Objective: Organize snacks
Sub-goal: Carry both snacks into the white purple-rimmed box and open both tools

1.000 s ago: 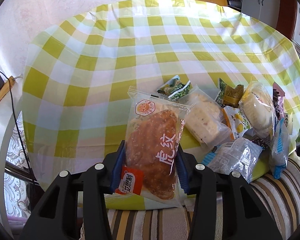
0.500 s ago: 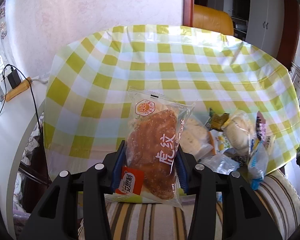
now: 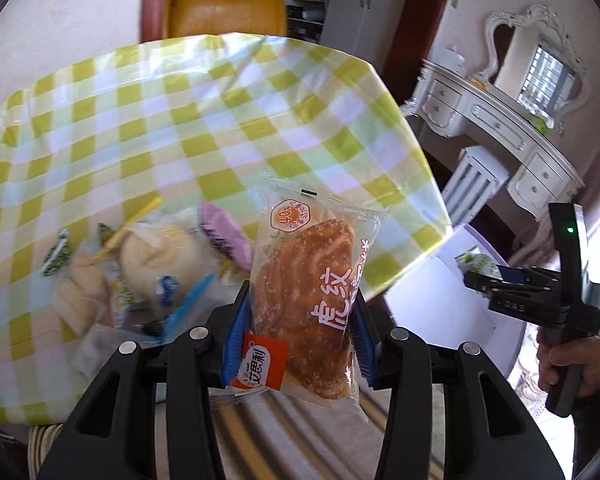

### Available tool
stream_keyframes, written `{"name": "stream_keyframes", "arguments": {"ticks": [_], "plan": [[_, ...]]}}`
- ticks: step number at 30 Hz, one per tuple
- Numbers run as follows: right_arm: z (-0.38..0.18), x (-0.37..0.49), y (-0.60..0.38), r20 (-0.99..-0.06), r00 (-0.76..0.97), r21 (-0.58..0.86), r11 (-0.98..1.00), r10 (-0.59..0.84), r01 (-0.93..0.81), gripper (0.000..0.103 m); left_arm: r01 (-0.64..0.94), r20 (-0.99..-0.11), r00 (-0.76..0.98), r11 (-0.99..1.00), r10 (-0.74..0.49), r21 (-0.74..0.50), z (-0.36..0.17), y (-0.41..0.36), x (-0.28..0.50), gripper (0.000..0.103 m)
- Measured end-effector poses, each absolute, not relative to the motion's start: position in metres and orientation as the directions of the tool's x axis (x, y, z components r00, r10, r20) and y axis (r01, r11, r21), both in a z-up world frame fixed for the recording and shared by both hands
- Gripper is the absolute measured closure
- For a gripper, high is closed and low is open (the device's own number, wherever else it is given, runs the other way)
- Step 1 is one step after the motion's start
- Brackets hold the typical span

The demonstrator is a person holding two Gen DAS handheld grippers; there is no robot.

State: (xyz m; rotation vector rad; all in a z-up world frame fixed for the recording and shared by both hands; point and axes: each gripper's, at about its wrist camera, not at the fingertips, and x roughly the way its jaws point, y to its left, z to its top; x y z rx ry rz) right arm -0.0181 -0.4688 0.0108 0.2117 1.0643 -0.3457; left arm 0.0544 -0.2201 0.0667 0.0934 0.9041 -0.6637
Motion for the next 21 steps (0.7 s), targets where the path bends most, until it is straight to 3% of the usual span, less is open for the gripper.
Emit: {"name": "stream_keyframes", "arguments": {"ticks": [7,14,21], "plan": [[-0.031,-0.038,-0.518,-0.917,0.335,-0.002,0.840,-0.218,0.542,0.050,0.716,-0.802,0.171,0.632,-0.572,-0.298,0.028,-0.330,0.041,0.059],[-0.059,-0.052,-0.545,-0.938,0.273,0.009,0.776,-0.212,0.631,0.050,0.764,-0.842,-0.030,0.531,-0.538,-0.367,-0.009,-0.399,0.031,0.059],[-0.071,-0.055,-0.552,-0.952,0.238,0.013,0.750,-0.193,0.661,0.049,0.751,-0.873,-0.122,0.531,-0.473,-0.393,-0.037,-0.426,0.033,0.059]]}}
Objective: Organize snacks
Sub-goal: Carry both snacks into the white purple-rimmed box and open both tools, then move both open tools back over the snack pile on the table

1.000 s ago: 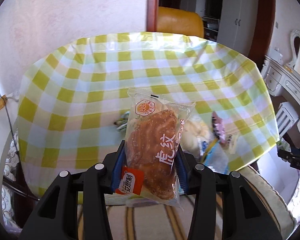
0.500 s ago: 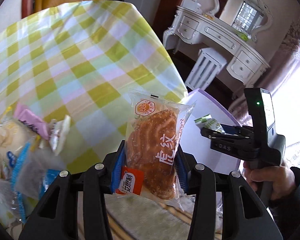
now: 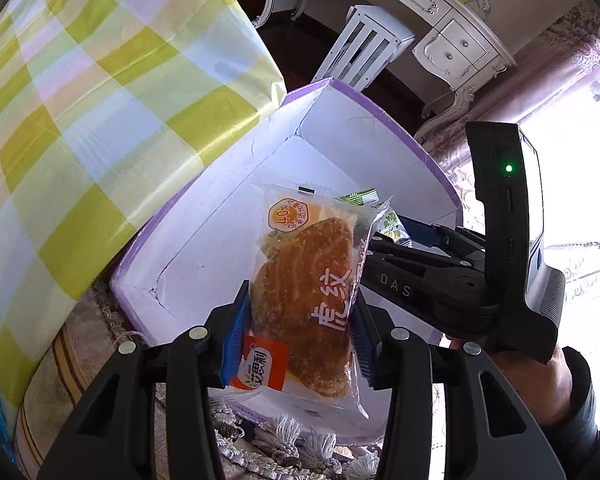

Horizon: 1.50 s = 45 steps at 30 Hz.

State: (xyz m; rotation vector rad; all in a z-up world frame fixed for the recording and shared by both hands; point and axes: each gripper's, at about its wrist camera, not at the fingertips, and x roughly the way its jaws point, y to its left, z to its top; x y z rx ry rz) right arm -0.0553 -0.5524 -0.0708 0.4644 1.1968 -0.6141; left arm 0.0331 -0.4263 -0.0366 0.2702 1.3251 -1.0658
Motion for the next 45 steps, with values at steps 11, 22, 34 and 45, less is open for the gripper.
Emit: {"name": "stream_keyframes", "arguments": {"ticks": [11,22,34,45], "plan": [[-0.067,-0.053,-0.557,-0.953,0.193,-0.037,0.725,-0.232,0.688,0.024,0.740,-0.860,-0.103,0.539,-0.500,-0.402,-0.033,-0.423,0.037,0.023],[-0.023,-0.044,-0.538,-0.877,0.216,-0.175,0.704,-0.429,0.689,0.018,0.738,-0.805,0.351,0.671,-0.478,-0.077,0.030,-0.380,0.032,0.013],[0.032,-0.022,-0.471,-0.735,0.418,-0.196,0.757,-0.534,0.623,0.011,0.616,-0.631,0.646,0.782,-0.430,0.097,0.074,-0.295,0.024,0.004],[0.033,0.022,-0.368,-0.798,0.560,-0.053,0.950,-0.225,0.307,0.011,0.513,-0.669,0.582,0.847,-0.463,-0.141,0.067,-0.191,0.036,0.004]]}}
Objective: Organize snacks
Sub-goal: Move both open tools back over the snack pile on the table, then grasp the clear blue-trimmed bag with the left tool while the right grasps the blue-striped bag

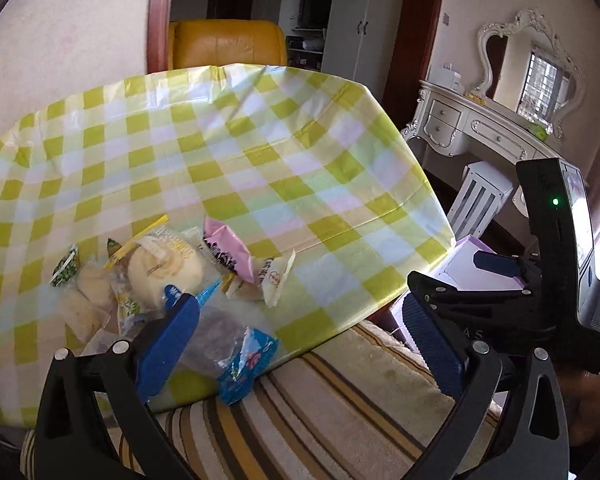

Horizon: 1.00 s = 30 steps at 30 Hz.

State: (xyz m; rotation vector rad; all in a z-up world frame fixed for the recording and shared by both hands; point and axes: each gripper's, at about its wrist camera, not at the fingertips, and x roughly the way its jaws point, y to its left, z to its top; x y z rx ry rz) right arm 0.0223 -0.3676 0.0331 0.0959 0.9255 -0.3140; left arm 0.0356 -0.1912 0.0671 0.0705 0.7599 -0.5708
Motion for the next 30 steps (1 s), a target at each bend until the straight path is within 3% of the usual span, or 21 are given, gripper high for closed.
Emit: {"name": "stream_keyframes", "arguments": {"ticks": [11,18,30], "plan": [[0.029,0.041,-0.279,-0.832,0.553,-0.067,0.998,-0.048,-0.016,0.011,0.121,-0.729,0.568,0.915,-0.382,-0.385,0.035,-0.071,0.058,0.009],[0.022,0.048,-0.242,-0.850,0.526,-0.082,0.982,0.020,-0.169,0.011,-0.014,-0.748,0.506,0.863,-0.430,-0.506,0.009,-0.037,0.069,0.021],[0.004,0.074,-0.208,-0.874,0.473,-0.035,0.953,0.116,-0.300,0.011,-0.091,-0.796,0.434,0.859,-0.422,-0.504,-0.013,-0.039,0.098,0.025]]}}
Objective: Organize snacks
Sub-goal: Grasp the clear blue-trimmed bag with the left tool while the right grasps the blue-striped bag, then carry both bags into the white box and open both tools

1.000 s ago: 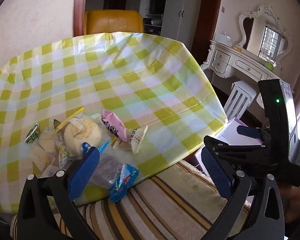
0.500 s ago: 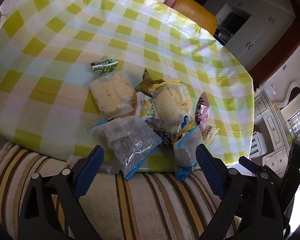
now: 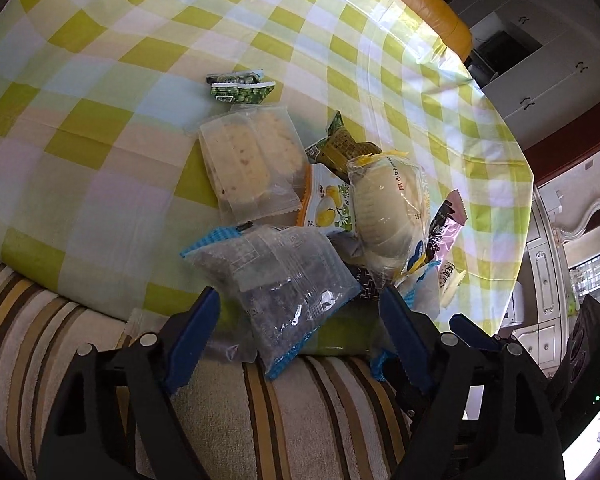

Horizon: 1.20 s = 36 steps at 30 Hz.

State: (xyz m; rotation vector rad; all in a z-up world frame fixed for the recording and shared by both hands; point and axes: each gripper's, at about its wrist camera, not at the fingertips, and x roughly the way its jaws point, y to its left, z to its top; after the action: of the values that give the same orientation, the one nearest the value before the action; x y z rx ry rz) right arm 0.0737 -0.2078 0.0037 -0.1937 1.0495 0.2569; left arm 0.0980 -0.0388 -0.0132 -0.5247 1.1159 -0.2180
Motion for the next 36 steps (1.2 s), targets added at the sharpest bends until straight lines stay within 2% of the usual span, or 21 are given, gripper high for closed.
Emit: {"name": "stream_keyframes", "arguments": {"ticks": [11,13,14,15,20,26,36], "plan": [[-0.013,0.095,-0.202,-0.886,0.441,0.004,0.953,0.144,-0.304,0.013,-0.111,-0.815,0.400,0.860,-0.419,-0.497,-0.027,-0.048,0.119,0.025],[-0.016,0.097,-0.202,-0.889,0.432,0.011,0.953,0.149,-0.304,0.019,-0.112,-0.818,0.404,0.865,-0.410,-0.489,-0.027,-0.049,0.121,0.027],[-0.017,0.097,-0.202,-0.891,0.428,0.015,0.953,0.150,-0.303,0.026,-0.110,-0.823,0.406,0.873,-0.397,-0.475,-0.027,-0.051,0.122,0.033],[-0.019,0.098,-0.203,-0.895,0.419,0.020,0.953,0.151,-0.301,0.040,-0.108,-0.829,0.409,0.881,-0.382,-0.460,-0.027,-0.052,0.122,0.036],[-0.022,0.098,-0.204,-0.899,0.413,0.020,0.957,0.144,-0.290,0.049,-0.086,-0.832,0.421,0.897,-0.362,-0.433,-0.025,-0.057,0.121,0.050],[-0.013,0.088,-0.201,-0.888,0.443,-0.015,0.957,0.120,-0.289,0.052,-0.080,-0.819,0.441,0.893,-0.367,-0.443,-0.020,-0.053,0.111,0.055],[0.005,0.070,-0.212,-0.862,0.494,-0.010,0.970,0.115,-0.244,0.052,-0.085,-0.780,0.518,0.887,-0.350,-0.454,-0.003,-0.039,0.093,0.055]]}}
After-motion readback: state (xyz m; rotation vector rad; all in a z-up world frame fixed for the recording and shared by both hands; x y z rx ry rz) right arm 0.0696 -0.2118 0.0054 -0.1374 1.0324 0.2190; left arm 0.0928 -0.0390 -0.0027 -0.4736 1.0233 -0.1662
